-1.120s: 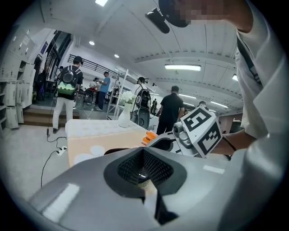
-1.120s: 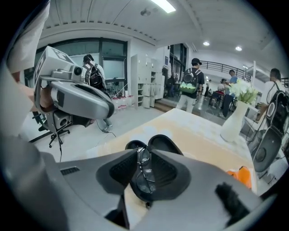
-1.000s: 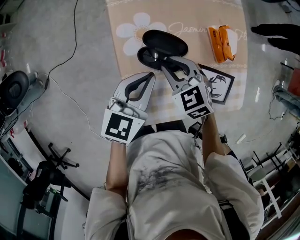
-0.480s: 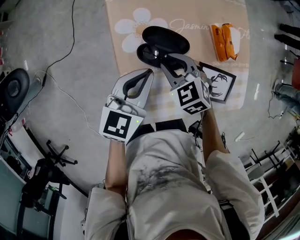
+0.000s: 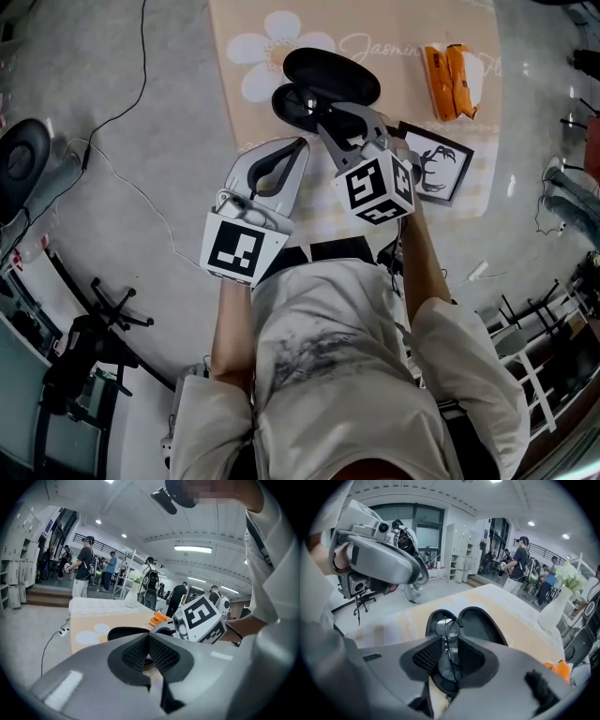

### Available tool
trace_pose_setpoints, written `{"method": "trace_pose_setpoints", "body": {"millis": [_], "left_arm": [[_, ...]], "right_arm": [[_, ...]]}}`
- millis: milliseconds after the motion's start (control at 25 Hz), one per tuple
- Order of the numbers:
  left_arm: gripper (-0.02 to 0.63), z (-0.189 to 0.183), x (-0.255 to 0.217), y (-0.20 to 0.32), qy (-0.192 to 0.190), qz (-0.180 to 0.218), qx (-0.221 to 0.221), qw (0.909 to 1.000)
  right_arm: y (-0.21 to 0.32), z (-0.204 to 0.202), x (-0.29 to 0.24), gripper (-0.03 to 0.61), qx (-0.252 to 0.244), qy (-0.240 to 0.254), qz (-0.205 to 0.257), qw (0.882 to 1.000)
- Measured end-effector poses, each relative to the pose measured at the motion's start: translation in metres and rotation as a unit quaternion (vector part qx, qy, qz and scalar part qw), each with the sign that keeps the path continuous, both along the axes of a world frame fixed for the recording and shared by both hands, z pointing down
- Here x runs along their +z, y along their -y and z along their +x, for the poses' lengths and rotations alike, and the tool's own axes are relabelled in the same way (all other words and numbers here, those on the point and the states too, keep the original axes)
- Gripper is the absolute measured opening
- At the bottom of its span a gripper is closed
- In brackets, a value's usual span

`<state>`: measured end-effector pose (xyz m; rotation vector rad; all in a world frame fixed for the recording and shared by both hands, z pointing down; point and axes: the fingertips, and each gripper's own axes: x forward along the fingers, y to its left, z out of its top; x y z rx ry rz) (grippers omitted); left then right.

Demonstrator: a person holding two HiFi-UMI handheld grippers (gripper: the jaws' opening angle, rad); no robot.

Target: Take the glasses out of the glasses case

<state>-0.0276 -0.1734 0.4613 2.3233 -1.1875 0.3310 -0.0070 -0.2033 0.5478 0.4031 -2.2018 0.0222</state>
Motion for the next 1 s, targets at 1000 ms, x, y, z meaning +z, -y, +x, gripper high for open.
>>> {"method": "trace_pose_setpoints", "body": {"millis": [1000], "left_arm": [[0.006,-0.001,0.005,-0.004,-0.003,-0.007,-0.009,0.9999]], "right_arm": [[-0.003,-0.009,0.021,0.072,-0.093,-0.075,0.049,0.992]]}}
